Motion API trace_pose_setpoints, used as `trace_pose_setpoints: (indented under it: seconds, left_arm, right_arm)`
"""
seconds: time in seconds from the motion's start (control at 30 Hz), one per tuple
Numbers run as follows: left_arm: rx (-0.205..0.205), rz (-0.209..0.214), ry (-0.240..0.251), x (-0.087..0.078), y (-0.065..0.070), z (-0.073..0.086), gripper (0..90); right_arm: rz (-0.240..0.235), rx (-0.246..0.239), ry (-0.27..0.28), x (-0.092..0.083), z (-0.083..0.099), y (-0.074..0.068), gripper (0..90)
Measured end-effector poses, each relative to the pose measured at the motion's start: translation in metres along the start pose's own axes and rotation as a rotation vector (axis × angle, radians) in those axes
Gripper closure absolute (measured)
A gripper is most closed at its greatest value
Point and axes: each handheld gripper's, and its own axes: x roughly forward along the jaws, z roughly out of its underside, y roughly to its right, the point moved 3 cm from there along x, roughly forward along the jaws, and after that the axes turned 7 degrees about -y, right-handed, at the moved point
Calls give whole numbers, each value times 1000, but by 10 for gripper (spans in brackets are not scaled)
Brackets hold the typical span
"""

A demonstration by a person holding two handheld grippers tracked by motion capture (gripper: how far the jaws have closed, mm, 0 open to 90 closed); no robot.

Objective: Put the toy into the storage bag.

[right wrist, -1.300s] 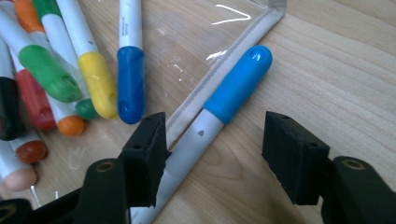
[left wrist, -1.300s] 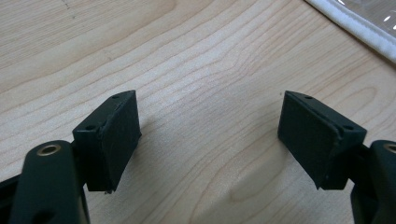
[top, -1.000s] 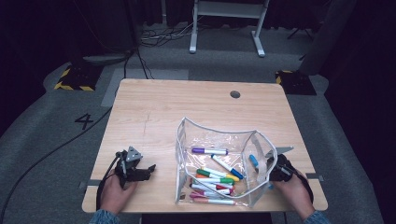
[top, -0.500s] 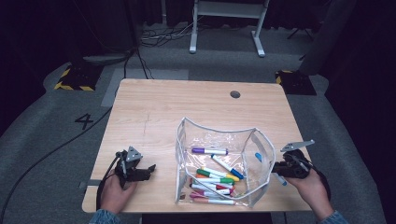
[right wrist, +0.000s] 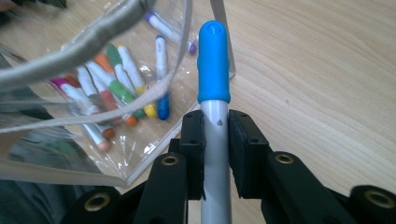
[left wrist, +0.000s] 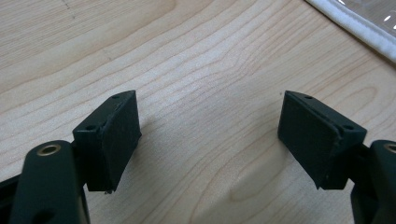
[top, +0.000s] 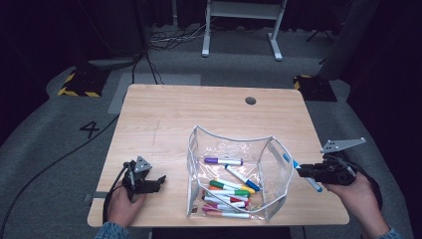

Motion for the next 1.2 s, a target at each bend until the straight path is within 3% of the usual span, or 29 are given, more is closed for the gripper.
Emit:
trace_pose_setpoints:
  seconds: [0.3, 0.6, 1.03, 1.2]
  left_arm:
    - [-12, -10, 2, 1, 1, -1, 212]
    - [-12, -10, 2, 1, 1, -1, 212]
    - [-13, -9, 2, 1, 1, -1, 212]
    - [-11, -9, 2, 1, 0, -1, 212]
  right_arm:
    - [12, -28, 25, -30, -11, -9, 765]
    - [4, -147, 13, -52, -39, -39, 765]
    - [-73, -328, -27, -43, -96, -97, 765]
    - [-104, -368, -53, -33, -111, -114, 764]
